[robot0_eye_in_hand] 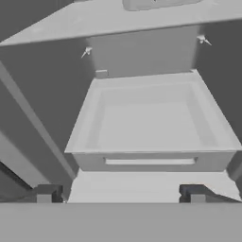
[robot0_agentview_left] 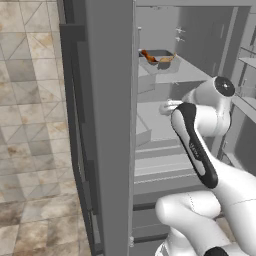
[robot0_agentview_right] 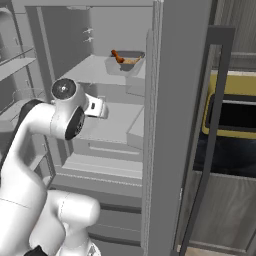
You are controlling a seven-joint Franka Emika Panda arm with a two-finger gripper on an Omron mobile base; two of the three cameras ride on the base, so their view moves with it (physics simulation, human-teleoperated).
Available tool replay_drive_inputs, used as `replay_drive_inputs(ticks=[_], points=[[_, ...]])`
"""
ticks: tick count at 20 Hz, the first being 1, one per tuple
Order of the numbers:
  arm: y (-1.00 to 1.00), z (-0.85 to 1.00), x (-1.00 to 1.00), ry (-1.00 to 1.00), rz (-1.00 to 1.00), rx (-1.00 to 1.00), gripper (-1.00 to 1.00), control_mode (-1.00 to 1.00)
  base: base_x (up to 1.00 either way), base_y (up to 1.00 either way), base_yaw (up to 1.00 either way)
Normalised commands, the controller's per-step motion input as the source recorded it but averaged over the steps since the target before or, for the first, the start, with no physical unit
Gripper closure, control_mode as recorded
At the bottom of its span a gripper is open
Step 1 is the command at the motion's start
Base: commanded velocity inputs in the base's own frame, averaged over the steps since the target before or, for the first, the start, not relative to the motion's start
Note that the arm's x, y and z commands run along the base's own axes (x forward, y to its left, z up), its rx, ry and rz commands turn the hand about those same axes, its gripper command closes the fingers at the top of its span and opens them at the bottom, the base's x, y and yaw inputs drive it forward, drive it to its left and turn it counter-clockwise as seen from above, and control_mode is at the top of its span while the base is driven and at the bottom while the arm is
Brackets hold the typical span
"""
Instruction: Place the tupperware containing the chicken drumstick and onion meal in the microwave. Close the microwave door and press the start button to reheat the meal.
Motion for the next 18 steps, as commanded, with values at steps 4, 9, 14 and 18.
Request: replay_drive_inputs(ticks=[4,9,14,18], points=[[-0.02,0.75,0.0,-0.26,-0.1,0.11,-1.0,-1.0,0.0,0.0,0.0],[0.0,0.99,0.02,-0.03,-0.14,0.04,-1.0,-1.0,0.0,0.0,0.0],[0.0,0.86,0.11,0.07,-0.14,0.0,-1.0,-1.0,0.0,0.0,0.0],[0.0,0.57,0.12,0.16,-0.14,0.0,-1.0,-1.0,0.0,0.0,0.0]])
